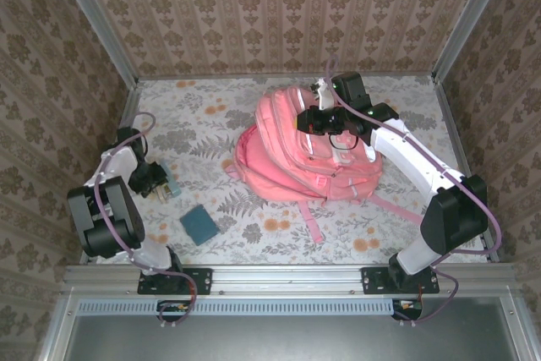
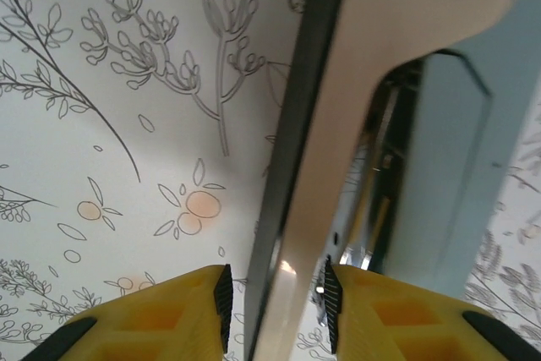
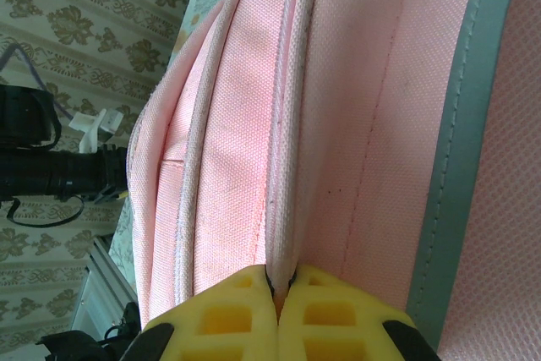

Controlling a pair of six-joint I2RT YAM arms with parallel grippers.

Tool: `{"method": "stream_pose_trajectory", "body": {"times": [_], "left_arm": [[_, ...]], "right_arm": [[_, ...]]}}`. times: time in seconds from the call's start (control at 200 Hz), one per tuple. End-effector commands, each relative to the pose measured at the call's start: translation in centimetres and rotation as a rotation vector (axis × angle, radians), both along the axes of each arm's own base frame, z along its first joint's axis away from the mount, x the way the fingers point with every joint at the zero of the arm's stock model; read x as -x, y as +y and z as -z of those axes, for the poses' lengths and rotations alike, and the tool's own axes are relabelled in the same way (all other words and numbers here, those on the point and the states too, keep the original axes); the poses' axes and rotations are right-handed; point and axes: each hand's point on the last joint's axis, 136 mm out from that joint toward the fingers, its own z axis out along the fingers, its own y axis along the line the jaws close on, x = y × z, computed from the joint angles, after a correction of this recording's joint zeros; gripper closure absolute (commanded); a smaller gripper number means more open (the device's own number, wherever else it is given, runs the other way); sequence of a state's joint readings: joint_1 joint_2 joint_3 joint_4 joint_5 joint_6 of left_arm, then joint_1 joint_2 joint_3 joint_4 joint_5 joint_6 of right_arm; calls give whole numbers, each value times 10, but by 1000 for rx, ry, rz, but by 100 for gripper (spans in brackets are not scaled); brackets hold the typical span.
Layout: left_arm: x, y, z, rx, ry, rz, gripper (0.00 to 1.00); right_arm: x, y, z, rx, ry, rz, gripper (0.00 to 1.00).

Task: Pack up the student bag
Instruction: Pick up the loose stationery from the middle-left of the table, then place the loose stationery in the student bag.

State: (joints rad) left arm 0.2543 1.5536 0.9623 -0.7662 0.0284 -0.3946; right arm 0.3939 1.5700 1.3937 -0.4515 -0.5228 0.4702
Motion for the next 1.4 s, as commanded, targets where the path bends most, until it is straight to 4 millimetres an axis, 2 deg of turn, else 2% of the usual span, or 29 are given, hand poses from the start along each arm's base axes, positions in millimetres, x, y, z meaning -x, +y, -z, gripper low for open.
{"method": "stream_pose_trajectory", "body": {"times": [0.0,0.075,0.17,0.255,0.375,0.49,0.64,0.8,1.025,1.265,1.395], "left_arm": [[3,3,5,6,24,10,64],[3,3,8,10,33,9,66],[2,3,12,15,41,11,73],[2,3,12,15,46,17,89],[3,2,2,-16,28,28,100],[2,-6,-17,-51,-7,53,100],[0,-33,-49,-40,-84,77,100],[-4,-84,-78,16,-186,108,100],[-16,-184,-92,89,-279,176,100],[-32,-300,-107,192,-346,308,100],[-39,-339,-105,244,-341,308,100]], "right_arm": [[-5,8,-33,-43,-131,-39,100],[-5,8,-32,-42,-130,-39,100],[-6,8,-31,-43,-126,-39,100],[-6,8,-31,-44,-127,-39,100],[-6,7,-32,-43,-127,-31,100],[-8,4,-33,-42,-127,-23,100],[-14,-7,-40,-56,-135,15,100],[-22,-24,-54,-91,-141,61,100],[-31,-50,-74,-128,-149,131,100],[-28,-53,-73,-133,-124,138,100],[-26,-51,-72,-144,-111,135,100]]}}
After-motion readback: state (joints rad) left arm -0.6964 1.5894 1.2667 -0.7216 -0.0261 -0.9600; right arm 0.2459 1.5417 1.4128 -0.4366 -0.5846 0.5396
